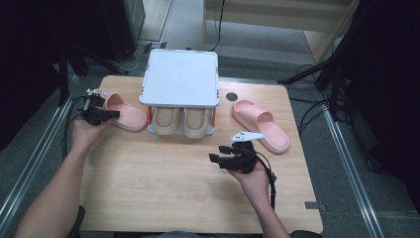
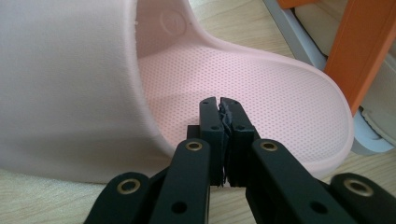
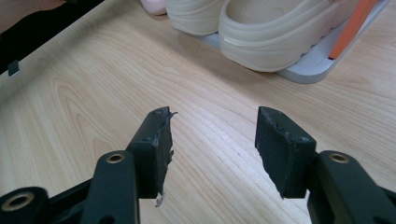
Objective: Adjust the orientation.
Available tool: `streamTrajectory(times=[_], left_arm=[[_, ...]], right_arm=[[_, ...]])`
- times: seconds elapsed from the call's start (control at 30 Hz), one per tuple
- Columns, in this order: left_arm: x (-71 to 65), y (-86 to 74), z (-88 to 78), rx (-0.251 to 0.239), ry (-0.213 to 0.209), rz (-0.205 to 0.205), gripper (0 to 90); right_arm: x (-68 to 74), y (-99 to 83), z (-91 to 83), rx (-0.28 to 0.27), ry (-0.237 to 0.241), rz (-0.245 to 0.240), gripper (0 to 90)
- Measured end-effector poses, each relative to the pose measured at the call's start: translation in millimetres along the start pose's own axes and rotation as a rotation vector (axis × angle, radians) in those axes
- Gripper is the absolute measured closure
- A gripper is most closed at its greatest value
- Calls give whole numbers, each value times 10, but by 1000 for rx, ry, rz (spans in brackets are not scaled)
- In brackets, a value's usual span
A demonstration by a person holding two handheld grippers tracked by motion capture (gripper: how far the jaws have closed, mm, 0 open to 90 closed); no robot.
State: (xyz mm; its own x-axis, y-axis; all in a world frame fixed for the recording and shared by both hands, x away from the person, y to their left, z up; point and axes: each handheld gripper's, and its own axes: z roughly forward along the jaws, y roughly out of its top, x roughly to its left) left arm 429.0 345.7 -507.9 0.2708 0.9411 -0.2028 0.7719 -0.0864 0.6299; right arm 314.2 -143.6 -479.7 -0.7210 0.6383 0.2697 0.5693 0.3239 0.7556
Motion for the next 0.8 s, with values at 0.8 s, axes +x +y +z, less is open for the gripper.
streamTrajectory(times=[0.8], left_arm=[[170,-221,-228,2,55,-7,877]], right_arm=[[70,124,236,35,46,-43,457]])
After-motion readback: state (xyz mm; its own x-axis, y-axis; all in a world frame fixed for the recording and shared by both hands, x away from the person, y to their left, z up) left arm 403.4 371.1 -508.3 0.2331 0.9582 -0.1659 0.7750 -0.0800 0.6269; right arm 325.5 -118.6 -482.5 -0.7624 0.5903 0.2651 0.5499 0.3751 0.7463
